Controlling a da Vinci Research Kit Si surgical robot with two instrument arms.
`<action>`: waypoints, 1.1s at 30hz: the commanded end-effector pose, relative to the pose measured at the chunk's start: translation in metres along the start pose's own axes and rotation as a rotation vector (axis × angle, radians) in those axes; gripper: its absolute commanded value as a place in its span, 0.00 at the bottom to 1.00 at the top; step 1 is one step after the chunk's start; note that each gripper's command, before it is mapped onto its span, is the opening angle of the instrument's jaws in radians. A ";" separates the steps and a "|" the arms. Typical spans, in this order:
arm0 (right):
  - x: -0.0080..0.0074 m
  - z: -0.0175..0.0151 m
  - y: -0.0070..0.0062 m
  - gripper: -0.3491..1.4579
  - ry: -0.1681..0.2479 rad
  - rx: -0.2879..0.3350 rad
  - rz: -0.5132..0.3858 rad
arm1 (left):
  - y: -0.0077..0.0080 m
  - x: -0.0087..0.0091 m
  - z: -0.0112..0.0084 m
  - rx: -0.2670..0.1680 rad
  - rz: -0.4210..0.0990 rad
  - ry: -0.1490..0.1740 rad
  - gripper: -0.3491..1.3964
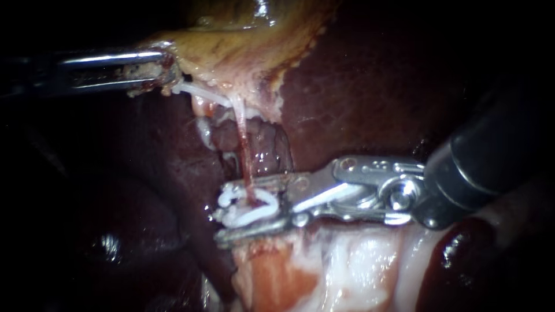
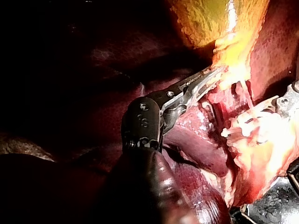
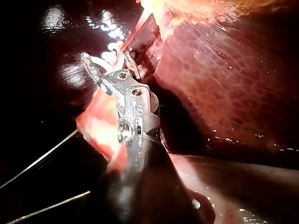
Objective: Clipping second clip right tube
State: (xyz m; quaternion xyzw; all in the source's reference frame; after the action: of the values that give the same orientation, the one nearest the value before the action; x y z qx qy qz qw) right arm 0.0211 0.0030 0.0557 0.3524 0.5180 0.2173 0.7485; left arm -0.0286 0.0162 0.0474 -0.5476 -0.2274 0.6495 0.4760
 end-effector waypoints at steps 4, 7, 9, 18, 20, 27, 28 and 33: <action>0.0008 -0.0003 -0.0012 0.47 0.023 0.027 0.023 | 0.0001 0.0000 0.0000 -0.001 0.000 0.000 0.00; 0.0010 -0.0003 -0.0020 0.46 0.030 0.050 0.030 | 0.0001 0.0000 0.0000 -0.001 0.000 0.000 0.00; 0.0011 -0.0001 -0.0023 0.46 0.030 0.065 0.037 | 0.0001 -0.0001 0.0000 0.000 0.001 0.000 0.00; 0.0014 -0.0001 -0.0027 0.46 0.029 0.116 0.052 | 0.0001 -0.0001 0.0000 0.003 0.001 0.001 0.00; 0.0014 -0.0001 -0.0026 0.46 0.029 0.117 0.058 | 0.0001 -0.0001 0.0000 0.003 0.001 0.001 0.00; 0.0014 -0.0001 -0.0025 0.43 0.029 0.119 0.111 | 0.0001 -0.0001 0.0000 0.003 0.001 0.001 0.00; 0.0013 -0.0001 -0.0024 0.42 0.029 0.120 0.129 | 0.0001 -0.0001 0.0000 0.003 0.001 0.001 0.00; 0.0013 -0.0001 -0.0024 0.39 0.028 0.122 0.147 | 0.0001 -0.0001 0.0000 0.003 0.001 0.001 0.00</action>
State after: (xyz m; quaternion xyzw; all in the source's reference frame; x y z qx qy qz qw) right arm 0.0214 0.0024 0.0530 0.4314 0.5136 0.2445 0.7002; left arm -0.0287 0.0161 0.0474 -0.5475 -0.2261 0.6496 0.4766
